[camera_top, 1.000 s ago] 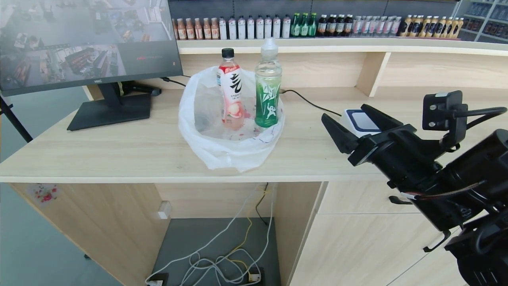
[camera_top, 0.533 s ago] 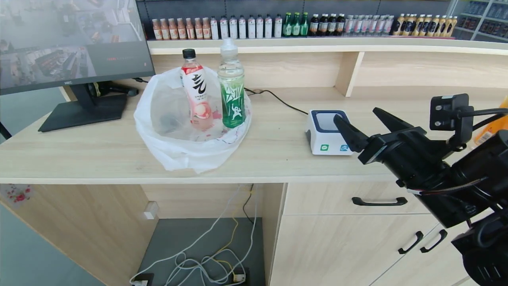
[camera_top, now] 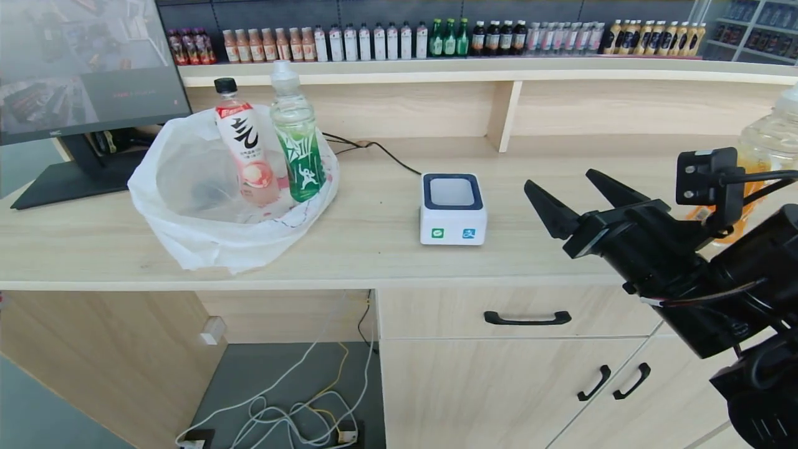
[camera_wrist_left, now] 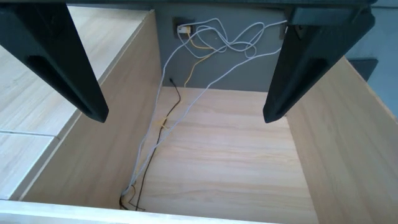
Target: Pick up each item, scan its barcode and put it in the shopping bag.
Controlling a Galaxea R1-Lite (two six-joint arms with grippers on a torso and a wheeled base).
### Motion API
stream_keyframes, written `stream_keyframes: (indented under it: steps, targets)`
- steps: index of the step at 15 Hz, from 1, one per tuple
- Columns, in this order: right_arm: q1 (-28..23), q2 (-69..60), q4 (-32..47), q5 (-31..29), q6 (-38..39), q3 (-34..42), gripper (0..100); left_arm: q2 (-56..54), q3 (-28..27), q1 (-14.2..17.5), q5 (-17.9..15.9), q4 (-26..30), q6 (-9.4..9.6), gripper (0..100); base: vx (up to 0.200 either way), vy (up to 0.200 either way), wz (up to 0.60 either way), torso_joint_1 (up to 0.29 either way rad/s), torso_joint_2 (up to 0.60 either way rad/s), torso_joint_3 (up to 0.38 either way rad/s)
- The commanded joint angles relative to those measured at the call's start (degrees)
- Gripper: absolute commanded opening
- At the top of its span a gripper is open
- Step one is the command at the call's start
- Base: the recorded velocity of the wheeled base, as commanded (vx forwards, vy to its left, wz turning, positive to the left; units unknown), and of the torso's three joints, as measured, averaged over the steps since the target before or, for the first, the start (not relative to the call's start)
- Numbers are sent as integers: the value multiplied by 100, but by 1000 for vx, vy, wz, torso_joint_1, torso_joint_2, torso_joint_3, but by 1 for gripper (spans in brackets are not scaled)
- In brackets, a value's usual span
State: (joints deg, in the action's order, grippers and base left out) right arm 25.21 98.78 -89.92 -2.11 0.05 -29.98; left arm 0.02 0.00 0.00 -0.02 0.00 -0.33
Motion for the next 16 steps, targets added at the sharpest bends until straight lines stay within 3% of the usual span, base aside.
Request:
stream_keyframes:
  steps: [1,6,10,16]
  targets:
    - [1,18,-8,0,4,1,100,-2,0,0,2,0,-2,100,0,-200,0,2,2,-2]
    - [37,-25,-8,0,4,45,100,-2,0,0,2,0,-2,100,0,-200,0,5,2,2]
    - [450,-1107,-8,0,-66,1345,100,-2,0,0,2,0,-2,100,0,-200,0,-1,2,2]
    - [353,-1326,-8,0,-66,1653,100,-2,0,0,2,0,-2,100,0,-200,0,3,3,1]
